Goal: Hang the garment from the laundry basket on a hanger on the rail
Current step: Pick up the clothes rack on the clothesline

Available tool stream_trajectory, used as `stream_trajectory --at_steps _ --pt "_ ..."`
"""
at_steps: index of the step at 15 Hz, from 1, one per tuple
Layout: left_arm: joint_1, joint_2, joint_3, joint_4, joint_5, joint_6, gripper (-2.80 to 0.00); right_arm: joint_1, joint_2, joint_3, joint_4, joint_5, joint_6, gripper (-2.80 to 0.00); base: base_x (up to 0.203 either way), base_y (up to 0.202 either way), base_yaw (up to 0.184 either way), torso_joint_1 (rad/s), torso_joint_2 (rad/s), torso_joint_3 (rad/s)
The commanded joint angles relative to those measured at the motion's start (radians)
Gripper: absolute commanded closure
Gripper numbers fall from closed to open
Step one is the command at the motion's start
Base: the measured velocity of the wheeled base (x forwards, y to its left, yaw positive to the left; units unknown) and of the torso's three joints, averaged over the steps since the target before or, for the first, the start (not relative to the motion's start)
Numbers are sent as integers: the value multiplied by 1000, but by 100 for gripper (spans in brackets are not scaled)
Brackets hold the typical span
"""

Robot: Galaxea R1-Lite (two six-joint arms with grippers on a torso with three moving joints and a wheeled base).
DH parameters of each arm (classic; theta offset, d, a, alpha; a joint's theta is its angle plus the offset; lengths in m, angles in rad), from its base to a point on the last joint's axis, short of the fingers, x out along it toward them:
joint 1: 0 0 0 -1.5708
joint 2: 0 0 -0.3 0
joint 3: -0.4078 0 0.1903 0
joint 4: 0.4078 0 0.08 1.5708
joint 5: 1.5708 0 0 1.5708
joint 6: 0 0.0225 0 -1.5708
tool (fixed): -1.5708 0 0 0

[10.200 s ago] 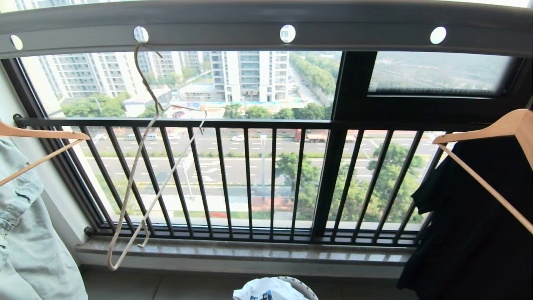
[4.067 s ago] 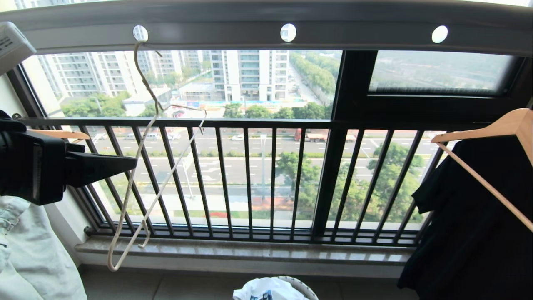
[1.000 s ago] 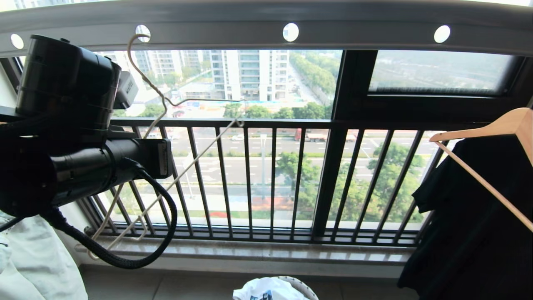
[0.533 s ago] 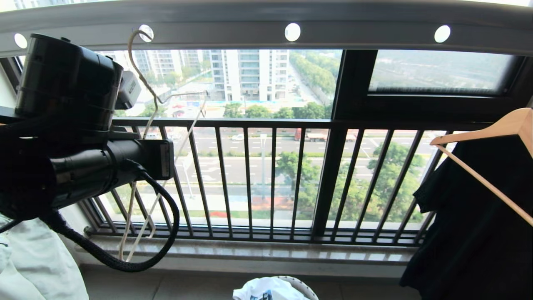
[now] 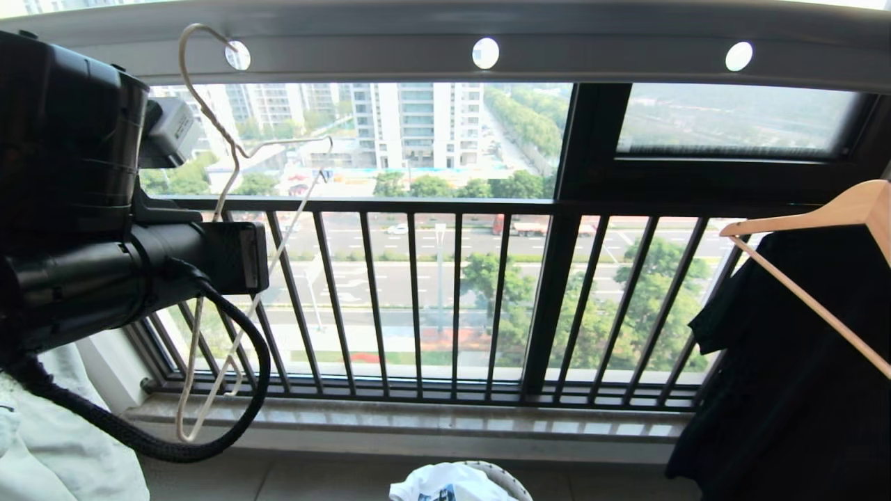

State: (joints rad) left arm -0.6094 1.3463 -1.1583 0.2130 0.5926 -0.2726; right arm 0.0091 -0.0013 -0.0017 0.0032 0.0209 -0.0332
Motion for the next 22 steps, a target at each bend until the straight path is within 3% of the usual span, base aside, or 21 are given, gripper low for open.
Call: stream_trajectory --at_steps 1,5,9,12,16,20,22 --pt "0 -39 21 0 3 0 0 0 1 0 0 1 -1 0 0 0 0 0 0 0" --pt "-1 -98 33 2 1 6 0 0 1 0 0 1 -1 0 0 0 0 0 0 0" --pt "-2 -212 50 8 -1 73 0 0 1 0 0 1 -1 0 0 0 0 0 0 0" --pt "-3 -331 149 8 -16 128 0 0 1 0 0 1 -1 0 0 0 0 0 0 0" --pt "-3 -477 306 11 -199 171 0 0 1 0 0 1 -1 0 0 0 0 0 0 0" --pt "-3 -527 414 9 -474 185 0 0 1 0 0 1 -1 0 0 0 0 0 0 0" --pt "-3 -500 452 2 -544 189 0 0 1 0 0 1 -1 0 0 0 0 0 0 0"
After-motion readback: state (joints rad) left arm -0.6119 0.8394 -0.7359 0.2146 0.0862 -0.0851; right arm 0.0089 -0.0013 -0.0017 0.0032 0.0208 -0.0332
